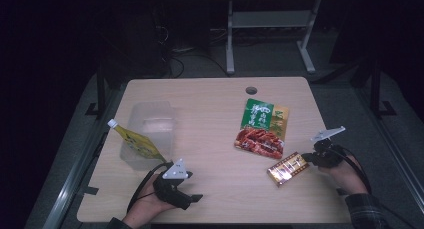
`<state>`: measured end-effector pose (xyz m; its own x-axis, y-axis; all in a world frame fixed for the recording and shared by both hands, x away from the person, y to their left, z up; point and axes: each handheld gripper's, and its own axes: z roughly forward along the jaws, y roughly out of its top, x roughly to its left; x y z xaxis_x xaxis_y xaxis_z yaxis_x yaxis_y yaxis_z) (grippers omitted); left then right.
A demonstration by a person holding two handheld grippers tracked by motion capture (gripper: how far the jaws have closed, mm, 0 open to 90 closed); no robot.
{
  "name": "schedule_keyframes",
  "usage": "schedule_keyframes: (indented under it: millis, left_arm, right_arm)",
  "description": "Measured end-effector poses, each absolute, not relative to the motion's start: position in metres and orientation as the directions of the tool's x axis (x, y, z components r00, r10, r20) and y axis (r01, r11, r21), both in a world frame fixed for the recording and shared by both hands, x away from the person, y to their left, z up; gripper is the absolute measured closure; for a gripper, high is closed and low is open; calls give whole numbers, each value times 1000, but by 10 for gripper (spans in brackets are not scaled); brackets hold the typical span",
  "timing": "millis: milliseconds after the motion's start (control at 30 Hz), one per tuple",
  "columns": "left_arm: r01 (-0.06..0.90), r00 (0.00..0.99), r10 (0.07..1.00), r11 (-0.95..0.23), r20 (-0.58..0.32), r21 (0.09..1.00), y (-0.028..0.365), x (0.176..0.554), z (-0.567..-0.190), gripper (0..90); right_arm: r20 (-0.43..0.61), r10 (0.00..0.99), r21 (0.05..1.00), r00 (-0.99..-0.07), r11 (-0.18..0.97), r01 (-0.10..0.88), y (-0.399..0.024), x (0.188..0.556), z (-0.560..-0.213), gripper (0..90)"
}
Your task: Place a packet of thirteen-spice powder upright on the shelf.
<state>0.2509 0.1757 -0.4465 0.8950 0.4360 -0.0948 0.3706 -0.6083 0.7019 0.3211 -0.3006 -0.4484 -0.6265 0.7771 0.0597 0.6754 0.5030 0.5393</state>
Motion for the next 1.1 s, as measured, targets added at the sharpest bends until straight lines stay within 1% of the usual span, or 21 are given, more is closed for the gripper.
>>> schedule_keyframes:
  millis: [267, 467, 633, 800, 1100]
  left_arm:
    - [369, 896, 433, -609, -95, 702, 177, 250, -446, 181]
    - [366, 899, 426, -612, -98, 701, 175, 249, -446, 180]
    - [365, 901, 422, -612, -102, 702, 175, 249, -446, 171]
    - [348, 915, 390, -625, -107, 699, 172, 248, -447, 166]
    - [327, 929, 353, -634, -115, 701, 162, 243, -449, 153]
  right_arm:
    - [92, 741, 535, -666, 527, 660, -288, 297, -446, 899]
    - [143, 697, 550, -703, 535, 642, -280, 281, -446, 900]
    - [169, 644, 554, -746, 564, 612, -261, 275, -447, 899]
    - [179, 579, 567, -796, 601, 564, -239, 271, -445, 899]
    - [191, 485, 577, -853, 648, 498, -205, 264, -447, 899]
